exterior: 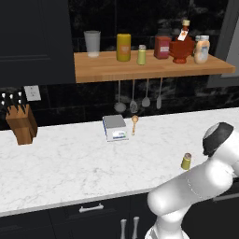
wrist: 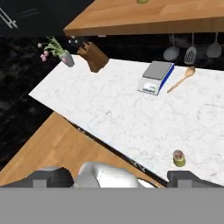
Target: Put the shaker and condiment bottle from the counter next to their counterparts in the cabinet.
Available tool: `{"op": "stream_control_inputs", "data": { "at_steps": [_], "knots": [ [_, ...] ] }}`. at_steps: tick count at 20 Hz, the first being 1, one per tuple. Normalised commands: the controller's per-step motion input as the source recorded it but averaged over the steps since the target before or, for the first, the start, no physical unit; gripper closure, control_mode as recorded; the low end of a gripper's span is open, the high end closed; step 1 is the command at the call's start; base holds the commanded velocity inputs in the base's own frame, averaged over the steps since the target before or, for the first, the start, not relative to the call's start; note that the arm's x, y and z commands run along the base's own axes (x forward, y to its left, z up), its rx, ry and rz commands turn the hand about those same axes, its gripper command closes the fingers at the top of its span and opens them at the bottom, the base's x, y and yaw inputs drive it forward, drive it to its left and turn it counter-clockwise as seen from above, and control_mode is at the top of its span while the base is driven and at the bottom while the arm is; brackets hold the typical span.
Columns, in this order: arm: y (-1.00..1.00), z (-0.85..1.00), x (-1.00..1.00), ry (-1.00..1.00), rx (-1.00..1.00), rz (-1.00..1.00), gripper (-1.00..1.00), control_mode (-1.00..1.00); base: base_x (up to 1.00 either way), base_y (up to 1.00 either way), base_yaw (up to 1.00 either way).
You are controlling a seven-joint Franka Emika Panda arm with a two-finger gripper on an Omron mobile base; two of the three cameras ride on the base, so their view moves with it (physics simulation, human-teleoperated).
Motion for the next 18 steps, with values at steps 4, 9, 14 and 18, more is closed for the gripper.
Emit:
{"op": "stream_control_inputs", "data": {
  "at_steps": [4, 9, 14, 18],
  "knots": [
    [0.3, -1.0, -1.0, -0.02, -0.06, 0.34, -1.0, -1.0, 0.0, 0.0, 0.0],
    [0.5, -0.59, -0.48, 0.05, -0.19, 0.29, -1.0, -1.0, 0.0, 0.0, 0.0],
    [-0.01, -0.55, -0.53, -0.05, 0.03, 0.25, -1.0, -1.0, 0.0, 0.0, 0.0],
    [-0.18, -0.59, -0.82, -0.2, 0.07, 0.11, -1.0, -1.0, 0.0, 0.0, 0.0]
  ]
}}
